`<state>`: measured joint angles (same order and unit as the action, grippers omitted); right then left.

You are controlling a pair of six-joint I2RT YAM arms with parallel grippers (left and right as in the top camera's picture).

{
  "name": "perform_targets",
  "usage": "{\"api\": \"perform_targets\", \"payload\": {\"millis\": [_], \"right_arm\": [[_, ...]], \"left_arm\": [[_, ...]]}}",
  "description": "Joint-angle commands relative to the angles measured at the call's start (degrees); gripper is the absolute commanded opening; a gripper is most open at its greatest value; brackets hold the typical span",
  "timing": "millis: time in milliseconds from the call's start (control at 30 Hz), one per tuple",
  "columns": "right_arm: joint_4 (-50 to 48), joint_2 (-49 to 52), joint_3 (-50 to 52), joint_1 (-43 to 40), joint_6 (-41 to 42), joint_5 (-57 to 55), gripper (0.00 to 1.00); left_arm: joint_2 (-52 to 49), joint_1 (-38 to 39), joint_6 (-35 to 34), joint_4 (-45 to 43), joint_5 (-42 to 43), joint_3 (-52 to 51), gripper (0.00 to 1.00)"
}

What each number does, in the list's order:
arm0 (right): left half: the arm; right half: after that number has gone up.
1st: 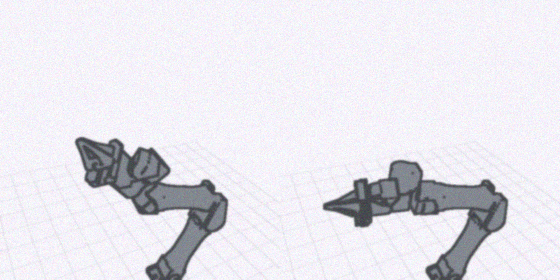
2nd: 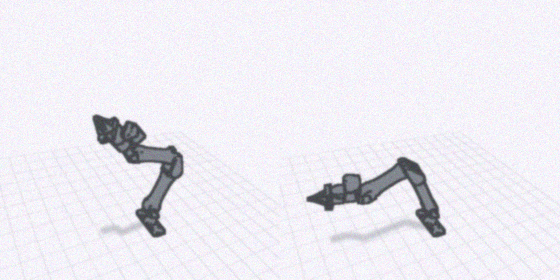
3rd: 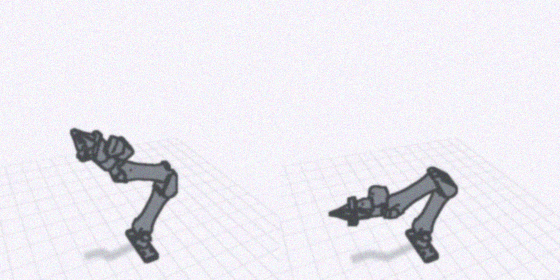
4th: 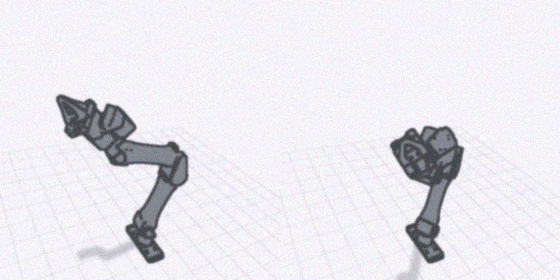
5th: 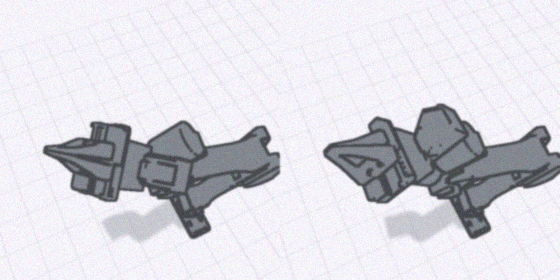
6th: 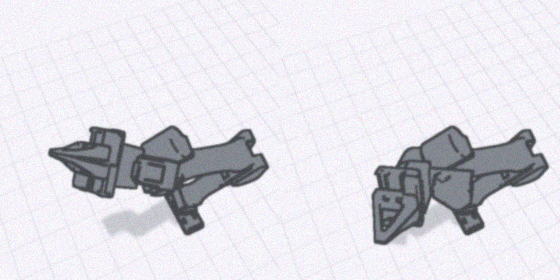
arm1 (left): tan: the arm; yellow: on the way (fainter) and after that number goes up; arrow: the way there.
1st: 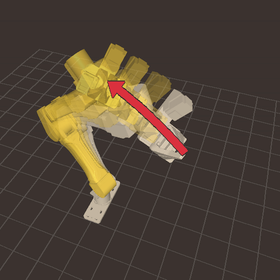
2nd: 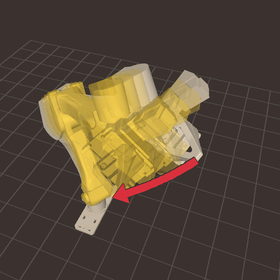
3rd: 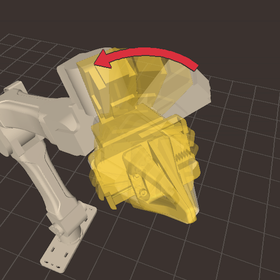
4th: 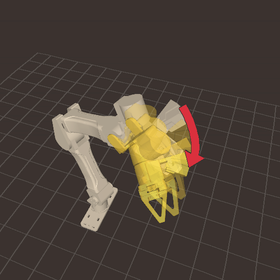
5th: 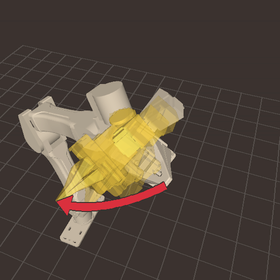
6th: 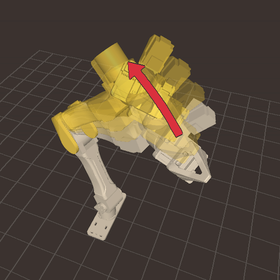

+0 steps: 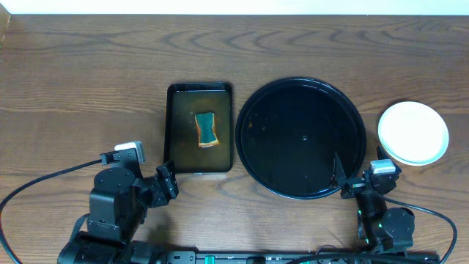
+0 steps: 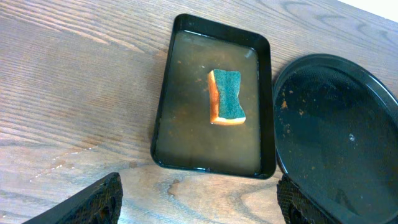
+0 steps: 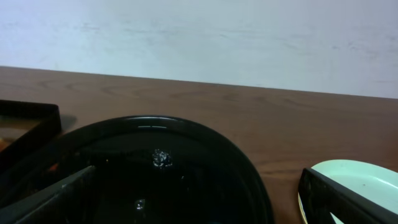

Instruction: Clean dirty plates on tray and stack at the side

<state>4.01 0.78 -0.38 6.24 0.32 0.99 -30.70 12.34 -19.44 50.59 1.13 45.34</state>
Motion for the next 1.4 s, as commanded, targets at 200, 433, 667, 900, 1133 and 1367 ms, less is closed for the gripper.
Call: {"api": "perform_targets", "payload": {"millis": [200, 433, 667, 900, 1133, 1367], "right_arm": [[0.3, -0.2, 0.1, 0.6, -1.2, -0.3, 0.99], [0.3, -0.2, 0.1, 0.6, -1.2, -0.3, 0.99], [0.3, -0.2, 0.1, 0.6, -1.2, -0.3, 0.99], [0.3, -0.2, 0.1, 0.6, -1.2, -0.3, 0.99], [0.3, -0.2, 0.1, 0.6, -1.2, -0.3, 0.99], [0.3, -0.2, 0.1, 0.6, -1.2, -0.3, 0.99]], "left_arm": [[0.0, 0.1, 0.5, 0.0, -0.3, -0.2, 0.80], [0.0, 0.1, 0.5, 0.0, -0.3, -0.2, 0.80], [0.0, 0.1, 0.5, 0.0, -0.3, -0.2, 0.80], [0.1, 0.1, 0.9, 0.2, -0.5, -0.3, 0.80], [7.7, -5.9, 4.4, -3.8, -2.2, -7.4, 0.80], [21.3, -10.5, 4.7, -18.9, -2.3, -22.5, 0.80]]}}
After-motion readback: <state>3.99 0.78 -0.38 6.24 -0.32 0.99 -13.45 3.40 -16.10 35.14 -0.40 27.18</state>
